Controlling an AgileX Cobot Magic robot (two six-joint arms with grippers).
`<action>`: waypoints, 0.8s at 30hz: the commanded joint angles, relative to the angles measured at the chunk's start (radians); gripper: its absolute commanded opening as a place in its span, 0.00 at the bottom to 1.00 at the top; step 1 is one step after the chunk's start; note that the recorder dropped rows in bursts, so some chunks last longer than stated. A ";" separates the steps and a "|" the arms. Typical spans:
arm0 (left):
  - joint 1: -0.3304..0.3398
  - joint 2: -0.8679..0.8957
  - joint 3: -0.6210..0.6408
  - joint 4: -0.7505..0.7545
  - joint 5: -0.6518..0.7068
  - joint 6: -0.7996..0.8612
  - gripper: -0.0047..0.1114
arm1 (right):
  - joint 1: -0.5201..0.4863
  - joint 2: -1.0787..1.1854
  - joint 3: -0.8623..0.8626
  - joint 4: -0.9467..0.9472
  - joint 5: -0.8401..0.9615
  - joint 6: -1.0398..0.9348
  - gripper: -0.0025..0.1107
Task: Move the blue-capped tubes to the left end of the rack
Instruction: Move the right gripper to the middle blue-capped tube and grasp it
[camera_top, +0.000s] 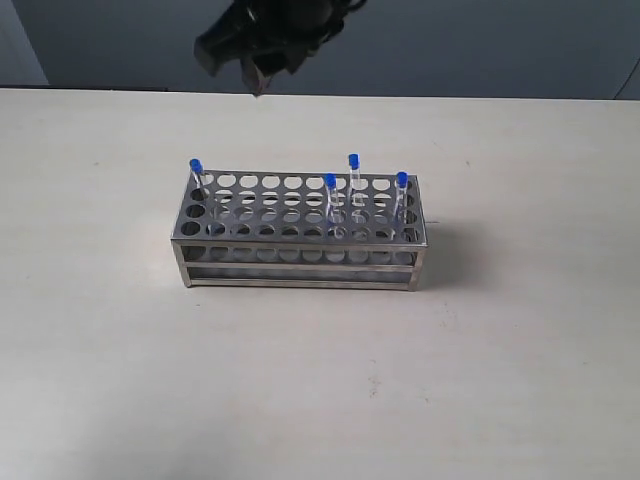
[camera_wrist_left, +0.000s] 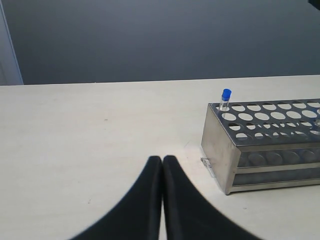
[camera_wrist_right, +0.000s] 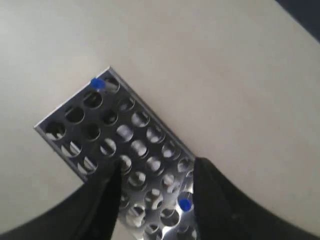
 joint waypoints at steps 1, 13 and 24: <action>-0.011 0.003 -0.005 0.001 -0.007 -0.001 0.05 | -0.003 -0.012 0.149 -0.025 0.005 0.009 0.40; -0.011 0.003 -0.005 0.001 -0.007 -0.001 0.05 | -0.003 -0.010 0.259 -0.132 0.005 0.045 0.35; -0.011 0.003 -0.005 0.001 -0.007 -0.001 0.05 | -0.003 0.074 0.259 -0.159 -0.044 0.046 0.35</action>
